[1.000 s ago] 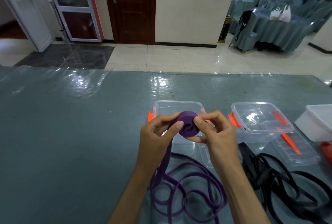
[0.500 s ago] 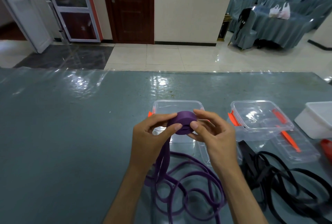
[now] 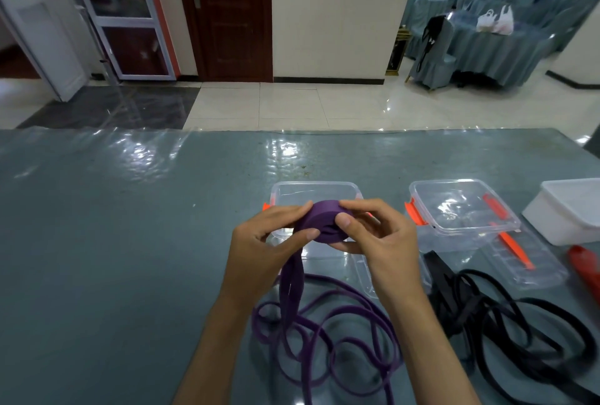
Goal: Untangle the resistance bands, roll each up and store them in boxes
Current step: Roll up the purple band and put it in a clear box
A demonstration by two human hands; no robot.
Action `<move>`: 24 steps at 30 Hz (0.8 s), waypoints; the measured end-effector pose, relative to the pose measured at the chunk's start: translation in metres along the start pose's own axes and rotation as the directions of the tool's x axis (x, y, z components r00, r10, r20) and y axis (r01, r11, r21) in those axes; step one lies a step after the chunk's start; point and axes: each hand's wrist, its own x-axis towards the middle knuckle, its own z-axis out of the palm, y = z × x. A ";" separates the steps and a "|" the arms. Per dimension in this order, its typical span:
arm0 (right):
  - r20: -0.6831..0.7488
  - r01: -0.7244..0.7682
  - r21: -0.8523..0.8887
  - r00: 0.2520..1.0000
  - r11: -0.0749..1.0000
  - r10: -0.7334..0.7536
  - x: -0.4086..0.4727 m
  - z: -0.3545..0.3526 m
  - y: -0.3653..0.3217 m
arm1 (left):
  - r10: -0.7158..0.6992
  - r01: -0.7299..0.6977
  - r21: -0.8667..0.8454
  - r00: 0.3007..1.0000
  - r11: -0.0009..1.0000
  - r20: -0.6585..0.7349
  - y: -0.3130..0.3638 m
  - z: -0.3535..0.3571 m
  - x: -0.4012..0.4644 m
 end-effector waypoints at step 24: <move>0.034 -0.022 0.093 0.999 0.995 0.019 -0.011 0.000 -0.015 | -0.152 0.076 -0.327 0.966 0.942 -0.212 0.050 0.013 0.010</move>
